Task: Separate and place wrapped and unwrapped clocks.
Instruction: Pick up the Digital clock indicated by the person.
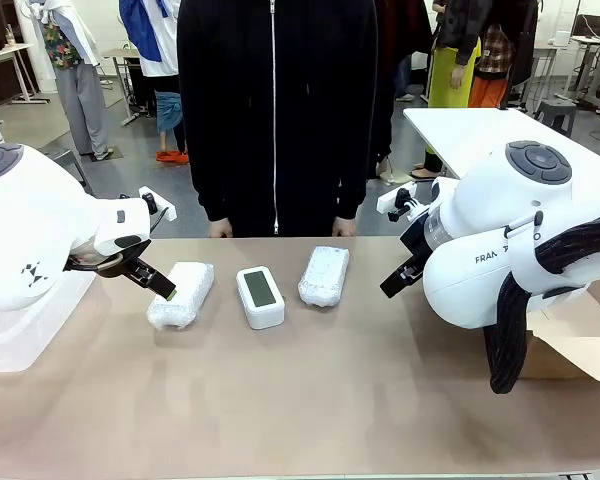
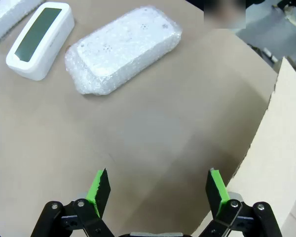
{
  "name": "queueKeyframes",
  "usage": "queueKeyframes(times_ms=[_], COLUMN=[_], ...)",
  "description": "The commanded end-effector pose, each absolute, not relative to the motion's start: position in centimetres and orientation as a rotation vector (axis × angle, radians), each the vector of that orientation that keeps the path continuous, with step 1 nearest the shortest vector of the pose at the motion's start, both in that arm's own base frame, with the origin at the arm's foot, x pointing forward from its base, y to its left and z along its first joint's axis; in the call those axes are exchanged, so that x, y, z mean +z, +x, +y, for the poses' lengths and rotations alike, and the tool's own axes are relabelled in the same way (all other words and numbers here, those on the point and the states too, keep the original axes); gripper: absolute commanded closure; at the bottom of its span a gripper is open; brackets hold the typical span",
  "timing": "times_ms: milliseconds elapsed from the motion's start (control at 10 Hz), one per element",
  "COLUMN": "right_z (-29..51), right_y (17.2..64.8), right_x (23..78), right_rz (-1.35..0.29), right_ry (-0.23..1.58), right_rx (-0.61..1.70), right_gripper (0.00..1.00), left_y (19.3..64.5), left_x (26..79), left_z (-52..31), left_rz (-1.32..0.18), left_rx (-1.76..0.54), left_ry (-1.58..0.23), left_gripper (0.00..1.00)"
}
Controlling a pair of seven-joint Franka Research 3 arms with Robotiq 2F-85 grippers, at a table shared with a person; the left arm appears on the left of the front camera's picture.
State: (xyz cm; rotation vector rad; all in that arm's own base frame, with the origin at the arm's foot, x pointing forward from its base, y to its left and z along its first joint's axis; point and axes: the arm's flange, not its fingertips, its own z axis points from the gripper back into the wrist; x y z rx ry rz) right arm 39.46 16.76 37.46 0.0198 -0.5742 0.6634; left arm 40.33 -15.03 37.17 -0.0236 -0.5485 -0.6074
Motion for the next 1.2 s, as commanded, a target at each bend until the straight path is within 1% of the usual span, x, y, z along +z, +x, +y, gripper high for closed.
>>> queueKeyframes(times_ms=[0,600,700,800,900,1000,1100], right_z=[16.7,16.8,17.6,17.6,17.2,16.1,14.8], right_y=[39.5,39.5,39.3,38.1,36.8,35.0,33.2], right_x=[37.5,37.5,40.3,44.8,48.7,51.8,53.6], right_rz=[-0.574,-0.574,-0.595,-0.623,-0.617,-0.562,-0.545], right_ry=[0.02,0.02,0.101,0.129,0.131,0.158,0.188], right_rx=[0.663,0.663,0.744,0.818,0.878,0.939,1.001], right_gripper=[0.0,0.0,0.0,0.0,0.0,0.0,0.0], left_y=[40.3,40.3,39.7,38.4,36.5,34.3,32.0], left_x=[37.2,37.2,40.6,44.3,47.6,50.3,51.8], left_z=[-15.0,-15.0,-15.3,-15.2,-14.7,-13.3,-11.5], left_rz=[-0.549,-0.548,-0.608,-0.63,-0.608,-0.61,-0.61], left_rx=[-0.607,-0.607,-0.635,-0.679,-0.745,-0.775,-0.801], left_ry=[-0.024,-0.024,-0.086,-0.103,-0.111,-0.154,-0.208], left_gripper=[0.0,0.0,0.0,0.0,0.0,0.0,0.0])
